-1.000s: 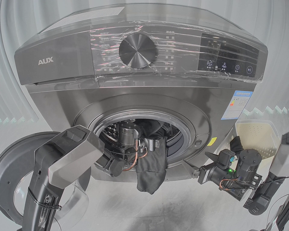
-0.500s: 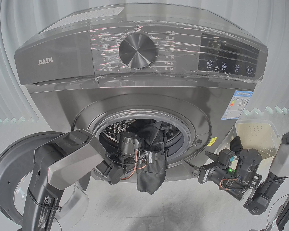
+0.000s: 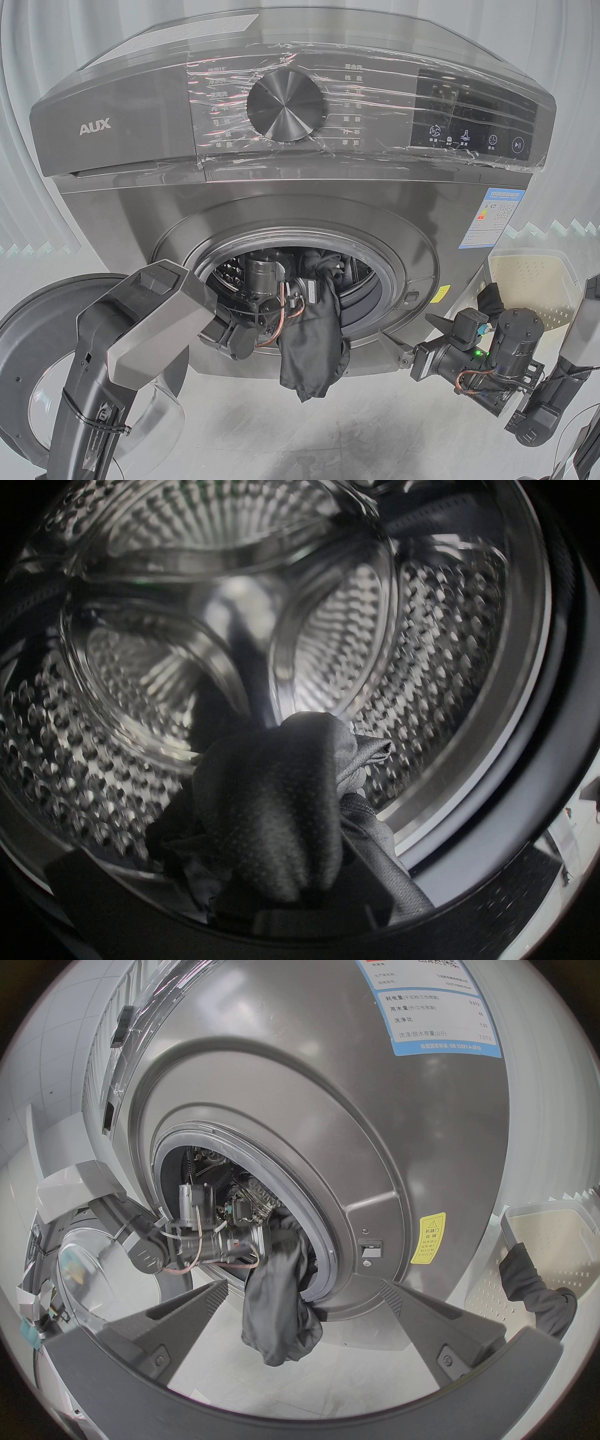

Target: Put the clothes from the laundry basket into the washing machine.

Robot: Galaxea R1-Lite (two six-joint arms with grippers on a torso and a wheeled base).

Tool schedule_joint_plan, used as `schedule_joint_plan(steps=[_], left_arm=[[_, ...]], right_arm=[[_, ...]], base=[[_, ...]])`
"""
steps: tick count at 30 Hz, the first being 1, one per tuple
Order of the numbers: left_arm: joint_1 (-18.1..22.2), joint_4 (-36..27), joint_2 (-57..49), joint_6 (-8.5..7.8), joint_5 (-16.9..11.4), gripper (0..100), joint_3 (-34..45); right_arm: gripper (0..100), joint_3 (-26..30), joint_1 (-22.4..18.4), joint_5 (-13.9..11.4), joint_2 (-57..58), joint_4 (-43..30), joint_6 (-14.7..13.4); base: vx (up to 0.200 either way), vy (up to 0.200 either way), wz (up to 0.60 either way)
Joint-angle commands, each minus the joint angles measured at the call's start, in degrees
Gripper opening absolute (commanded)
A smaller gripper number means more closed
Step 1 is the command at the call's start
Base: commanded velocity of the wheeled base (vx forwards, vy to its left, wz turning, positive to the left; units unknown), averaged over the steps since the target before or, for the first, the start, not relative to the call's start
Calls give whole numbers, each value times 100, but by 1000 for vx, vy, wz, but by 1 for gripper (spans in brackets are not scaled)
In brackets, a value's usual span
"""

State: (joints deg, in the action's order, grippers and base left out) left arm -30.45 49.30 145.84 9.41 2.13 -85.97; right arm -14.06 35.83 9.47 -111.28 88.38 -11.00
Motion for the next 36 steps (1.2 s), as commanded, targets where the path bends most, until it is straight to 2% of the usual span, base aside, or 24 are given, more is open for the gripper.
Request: schedule_joint_plan(steps=[1,5,6,10,12,15,22,25,30,31,36], left_arm=[[277,45,226,17,288,0,-746],[294,45,208,17,279,0,-676],[285,54,208,17,270,100,-658],[250,97,191,78,235,100,-614],[198,106,138,166,209,100,-438],[48,97,-55,166,129,100,10],[-92,-34,-468,52,-477,100,1284],[-84,-26,-424,-36,-486,100,1363],[-84,-43,-310,-53,-486,100,1346],[-84,-34,-293,-53,-486,0,1337],[-84,-34,-231,-106,-486,0,1284]], right_arm=[[100,-9,3,2,1,4,1],[100,-9,3,2,1,4,1],[100,-9,3,2,1,4,1],[100,26,3,-7,1,4,-8],[100,26,3,-7,1,4,-8],[100,26,3,-7,1,4,-8],[100,17,3,-16,-17,4,-8],[100,26,3,-16,-17,4,-8],[100,17,3,-16,-17,4,-8],[100,17,3,-16,-17,4,-8],[100,17,3,-16,-17,4,-8]], base=[[0,0,0],[0,0,0],[0,0,0],[0,0,0],[0,0,0],[0,0,0],[0,0,0],[0,0,0],[0,0,0],[0,0,0],[0,0,0]])
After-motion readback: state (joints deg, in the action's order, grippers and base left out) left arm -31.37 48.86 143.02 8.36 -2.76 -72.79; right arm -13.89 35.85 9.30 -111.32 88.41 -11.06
